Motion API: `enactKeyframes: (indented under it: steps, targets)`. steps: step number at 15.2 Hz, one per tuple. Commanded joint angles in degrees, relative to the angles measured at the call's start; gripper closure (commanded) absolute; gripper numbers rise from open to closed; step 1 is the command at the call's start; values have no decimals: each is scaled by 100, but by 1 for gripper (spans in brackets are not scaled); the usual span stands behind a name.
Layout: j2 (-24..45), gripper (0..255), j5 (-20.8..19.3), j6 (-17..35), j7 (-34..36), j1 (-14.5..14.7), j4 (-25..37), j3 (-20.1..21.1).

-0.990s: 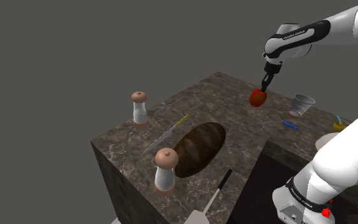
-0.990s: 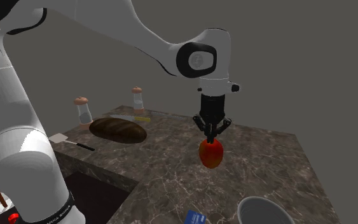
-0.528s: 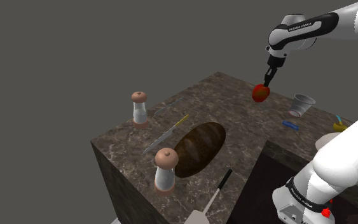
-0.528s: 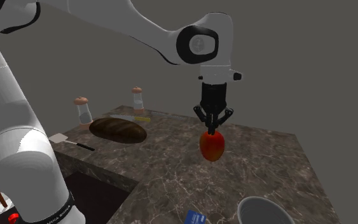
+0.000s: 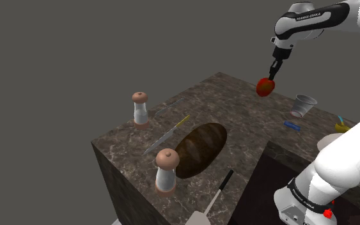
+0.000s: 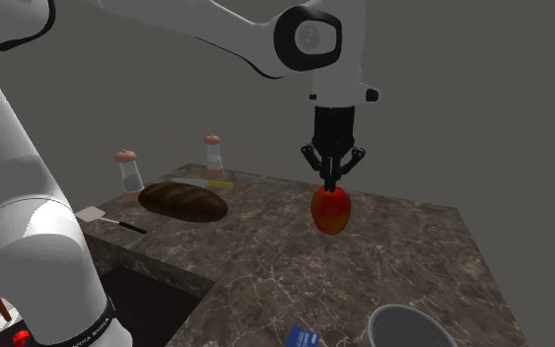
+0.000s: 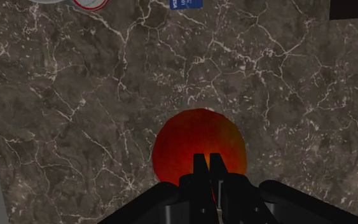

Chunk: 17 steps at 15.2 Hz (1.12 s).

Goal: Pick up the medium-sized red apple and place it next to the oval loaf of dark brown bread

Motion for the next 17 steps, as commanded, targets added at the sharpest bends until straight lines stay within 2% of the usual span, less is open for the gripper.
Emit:
enactKeyframes:
  steps: [1, 15, 17]
  targets:
    - [-39, 255, -10, -160, 6, 7, 122, 14]
    - [-33, 255, 23, -1213, -66, 32, 1183, 49]
    - [-473, 255, -135, -1210, 224, 109, 749, 216]
